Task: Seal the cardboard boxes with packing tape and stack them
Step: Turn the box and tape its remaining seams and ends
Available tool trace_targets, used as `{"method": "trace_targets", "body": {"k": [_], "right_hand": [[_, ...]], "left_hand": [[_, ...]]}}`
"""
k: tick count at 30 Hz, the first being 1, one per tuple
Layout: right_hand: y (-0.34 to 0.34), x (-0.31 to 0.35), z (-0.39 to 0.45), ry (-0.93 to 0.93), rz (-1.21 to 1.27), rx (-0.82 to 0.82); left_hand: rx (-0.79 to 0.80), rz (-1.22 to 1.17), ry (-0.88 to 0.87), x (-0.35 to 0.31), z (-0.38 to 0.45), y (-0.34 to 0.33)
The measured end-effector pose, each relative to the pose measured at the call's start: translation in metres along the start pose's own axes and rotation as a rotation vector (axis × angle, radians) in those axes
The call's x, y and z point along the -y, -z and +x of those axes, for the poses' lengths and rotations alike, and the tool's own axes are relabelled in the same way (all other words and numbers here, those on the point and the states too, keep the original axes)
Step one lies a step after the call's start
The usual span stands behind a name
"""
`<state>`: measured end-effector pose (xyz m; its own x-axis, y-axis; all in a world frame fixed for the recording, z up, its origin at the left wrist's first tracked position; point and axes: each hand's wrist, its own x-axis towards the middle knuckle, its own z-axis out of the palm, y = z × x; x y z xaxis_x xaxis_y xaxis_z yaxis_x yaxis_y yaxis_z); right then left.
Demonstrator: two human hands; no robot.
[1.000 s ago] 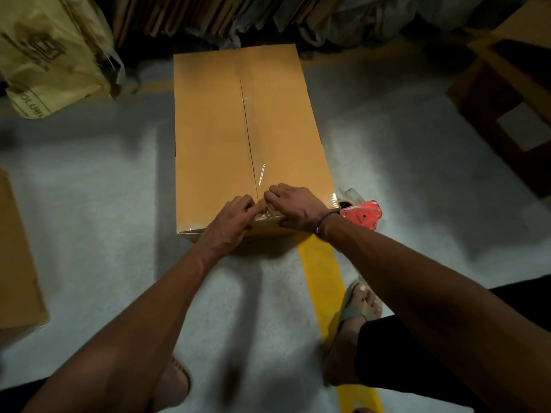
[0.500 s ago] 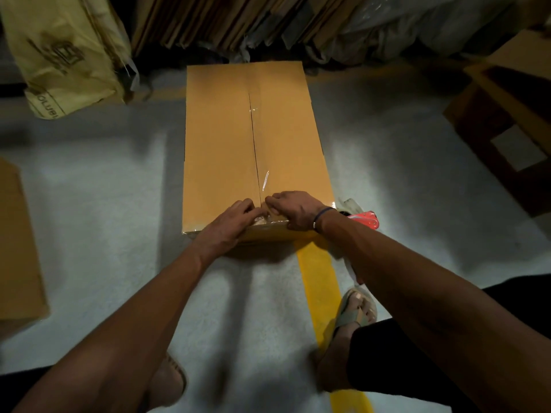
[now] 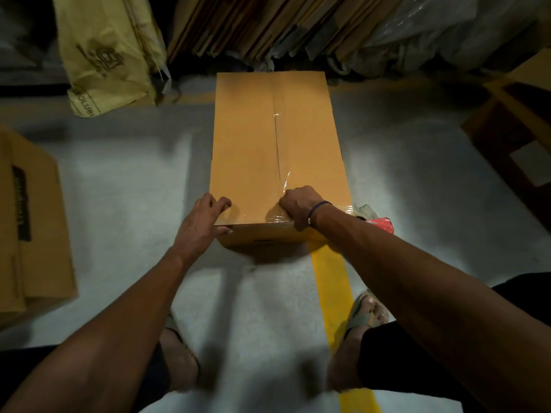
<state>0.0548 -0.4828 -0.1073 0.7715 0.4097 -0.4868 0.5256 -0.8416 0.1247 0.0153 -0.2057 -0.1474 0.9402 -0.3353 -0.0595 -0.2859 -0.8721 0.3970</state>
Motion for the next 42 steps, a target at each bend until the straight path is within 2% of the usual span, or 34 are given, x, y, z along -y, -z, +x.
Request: {"method": "trace_targets", "body": {"k": [4, 6, 9, 15, 21, 29, 32, 38, 42], "right_hand": [[0.014, 0.032, 0.011, 0.099, 0.179, -0.159], [0.017, 0.054, 0.019, 0.175, 0.255, -0.188], [0.017, 0.079, 0.033, 0.214, 0.275, -0.184], [0.010, 0.088, 0.048, 0.156, 0.248, -0.146], [0.012, 0.092, 0.054, 0.134, 0.225, -0.077], [0.009, 0.092, 0.053, 0.111, 0.250, -0.094], [0.008, 0.093, 0.052, 0.111, 0.254, -0.100], [0.007, 0.093, 0.052, 0.106, 0.266, -0.102], [0.007, 0.092, 0.051, 0.106, 0.279, -0.108]], "left_hand": [[-0.027, -0.131, 0.095, 0.012, -0.007, 0.003], [-0.037, -0.158, 0.125, 0.015, -0.011, 0.002], [-0.051, -0.176, 0.125, 0.016, -0.012, -0.002], [0.002, -0.185, 0.112, 0.021, -0.011, 0.003], [-0.094, -0.298, 0.088, 0.028, -0.020, -0.006], [-0.355, -0.506, 0.471, 0.002, -0.029, -0.039], [-0.389, -0.511, 0.538, -0.014, -0.030, -0.044], [-0.294, -0.414, 0.373, -0.002, -0.035, -0.035], [-0.211, -0.196, 0.286, -0.002, -0.028, -0.022]]}}
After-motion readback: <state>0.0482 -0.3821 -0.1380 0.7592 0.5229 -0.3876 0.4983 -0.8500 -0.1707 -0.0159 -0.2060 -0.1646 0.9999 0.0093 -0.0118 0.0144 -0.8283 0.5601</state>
